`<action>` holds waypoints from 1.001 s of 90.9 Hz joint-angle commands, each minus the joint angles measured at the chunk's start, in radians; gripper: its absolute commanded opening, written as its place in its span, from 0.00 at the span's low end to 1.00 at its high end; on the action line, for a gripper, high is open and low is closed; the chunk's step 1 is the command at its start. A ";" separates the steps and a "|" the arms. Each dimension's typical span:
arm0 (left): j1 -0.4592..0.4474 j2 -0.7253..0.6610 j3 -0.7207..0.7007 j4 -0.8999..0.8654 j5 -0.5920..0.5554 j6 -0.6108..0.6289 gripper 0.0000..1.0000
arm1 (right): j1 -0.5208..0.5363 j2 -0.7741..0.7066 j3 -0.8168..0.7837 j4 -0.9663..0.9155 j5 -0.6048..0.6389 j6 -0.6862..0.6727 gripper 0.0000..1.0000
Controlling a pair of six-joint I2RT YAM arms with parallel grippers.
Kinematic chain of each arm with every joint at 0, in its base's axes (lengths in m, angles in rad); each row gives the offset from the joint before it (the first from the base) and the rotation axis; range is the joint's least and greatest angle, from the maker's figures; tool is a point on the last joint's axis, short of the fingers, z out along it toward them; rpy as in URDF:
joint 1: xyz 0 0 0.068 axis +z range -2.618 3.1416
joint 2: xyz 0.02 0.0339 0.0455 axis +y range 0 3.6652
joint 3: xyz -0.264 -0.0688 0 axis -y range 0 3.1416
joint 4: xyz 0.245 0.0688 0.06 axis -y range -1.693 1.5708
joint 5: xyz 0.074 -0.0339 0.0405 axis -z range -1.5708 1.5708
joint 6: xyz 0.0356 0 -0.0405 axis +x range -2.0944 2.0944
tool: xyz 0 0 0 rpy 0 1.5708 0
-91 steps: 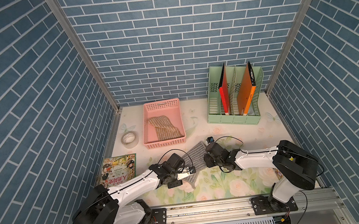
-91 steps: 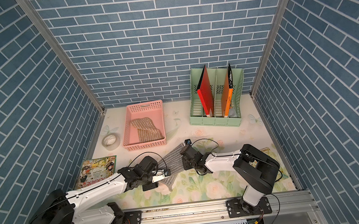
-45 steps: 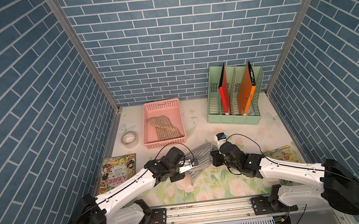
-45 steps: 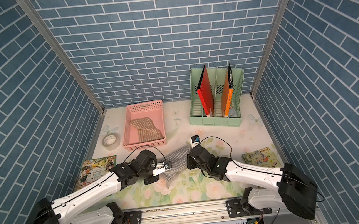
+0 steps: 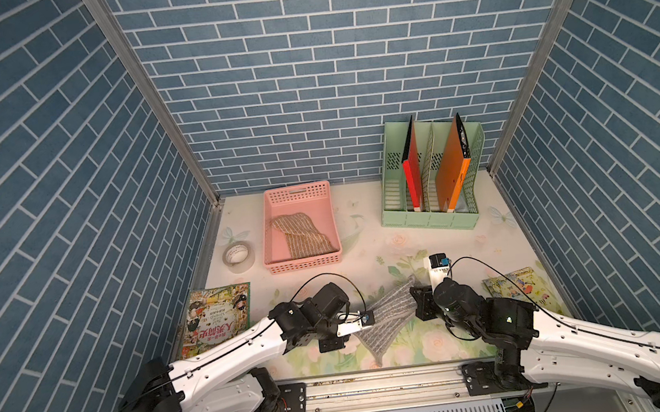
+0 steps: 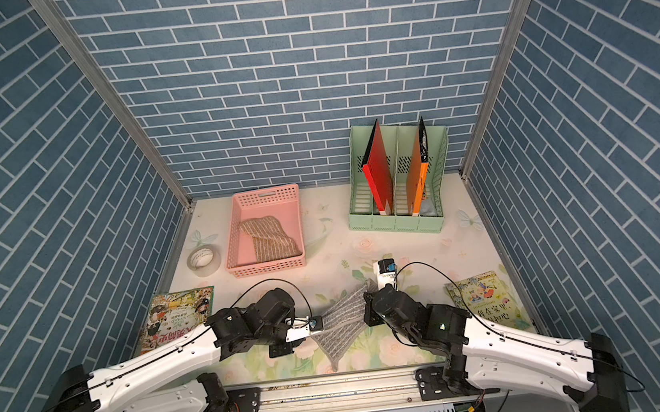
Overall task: Fold the square dishcloth
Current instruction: Flatten out the cleaning item at the center of the board.
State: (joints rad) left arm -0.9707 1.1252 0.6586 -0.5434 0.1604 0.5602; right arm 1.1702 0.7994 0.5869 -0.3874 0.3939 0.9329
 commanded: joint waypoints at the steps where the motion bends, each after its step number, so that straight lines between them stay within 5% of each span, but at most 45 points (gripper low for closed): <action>1: -0.003 0.054 -0.004 0.085 -0.041 0.005 0.19 | 0.006 0.005 -0.021 -0.117 0.073 0.093 0.00; 17: 0.002 0.141 0.045 0.162 -0.083 0.040 0.13 | -0.014 0.109 0.049 -0.112 0.164 0.080 0.00; 28: 0.048 0.210 0.065 0.236 -0.149 0.072 0.18 | -0.152 0.222 0.078 -0.030 0.124 -0.004 0.00; 41: 0.165 0.338 0.128 0.394 -0.256 0.044 0.35 | -0.343 0.369 0.055 0.159 -0.041 -0.087 0.00; 54: 0.215 0.434 0.187 0.519 -0.365 0.044 0.52 | -0.411 0.565 0.148 0.220 -0.104 -0.118 0.01; 71: 0.212 0.416 0.245 0.438 -0.318 0.060 0.54 | -0.450 0.691 0.269 0.251 -0.136 -0.137 0.09; 91: 0.103 0.318 0.118 0.341 -0.147 0.056 0.51 | -0.564 0.831 0.377 0.281 -0.206 -0.129 0.64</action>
State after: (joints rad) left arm -0.8017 1.4670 0.8452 -0.1123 -0.0940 0.6174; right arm 0.6659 1.5661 0.9188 -0.1303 0.2390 0.8062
